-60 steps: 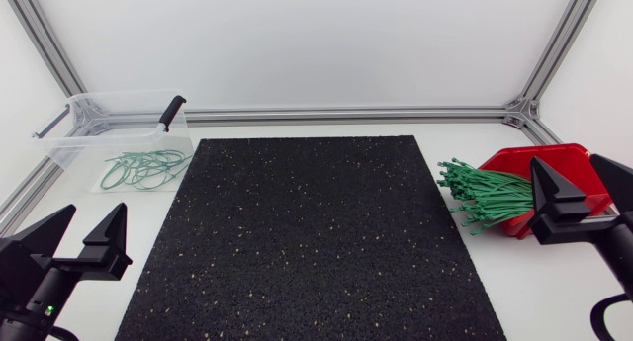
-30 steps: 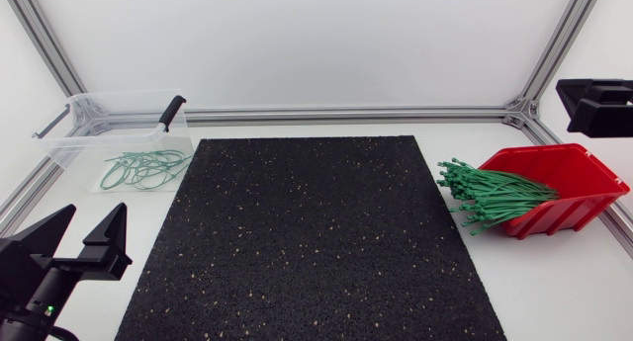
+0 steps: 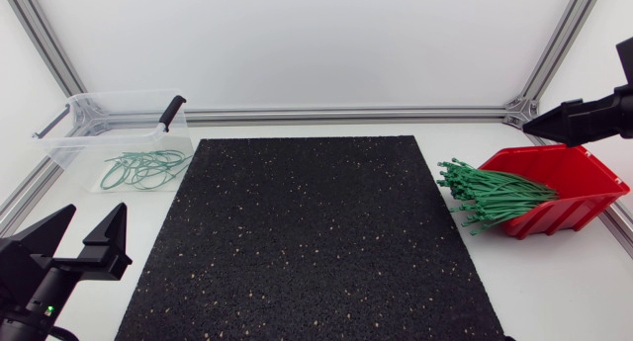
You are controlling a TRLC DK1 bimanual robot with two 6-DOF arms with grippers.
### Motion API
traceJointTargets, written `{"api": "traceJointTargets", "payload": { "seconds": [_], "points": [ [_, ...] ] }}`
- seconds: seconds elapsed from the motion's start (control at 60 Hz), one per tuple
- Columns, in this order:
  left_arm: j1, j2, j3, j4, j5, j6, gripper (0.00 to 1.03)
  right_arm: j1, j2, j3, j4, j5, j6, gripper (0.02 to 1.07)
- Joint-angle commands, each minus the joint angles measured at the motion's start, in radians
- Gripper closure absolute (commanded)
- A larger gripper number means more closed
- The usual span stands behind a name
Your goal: Take a green cable tie from the red box, thread the tail through the head to close it, then place it in the transparent bin on the left.
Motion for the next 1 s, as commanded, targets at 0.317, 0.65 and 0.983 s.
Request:
{"api": "traceJointTargets", "payload": {
  "seconds": [0.317, 0.65, 0.983],
  "points": [
    [-0.005, -0.007, -0.041, -0.01, -0.01, -0.013, 0.04, 0.084, 0.125, -0.012, -0.143, 0.245, -0.644, 0.14],
    [-0.005, -0.005, -0.041, -0.01, -0.01, -0.013, 0.04, 0.09, 0.185, -0.147, -0.161, 0.305, -0.975, 0.22],
    [-0.005, -0.005, -0.039, -0.012, -0.01, -0.013, 0.04, 0.081, 0.199, -0.249, -0.074, 0.307, -1.173, 0.52]
  ]
}}
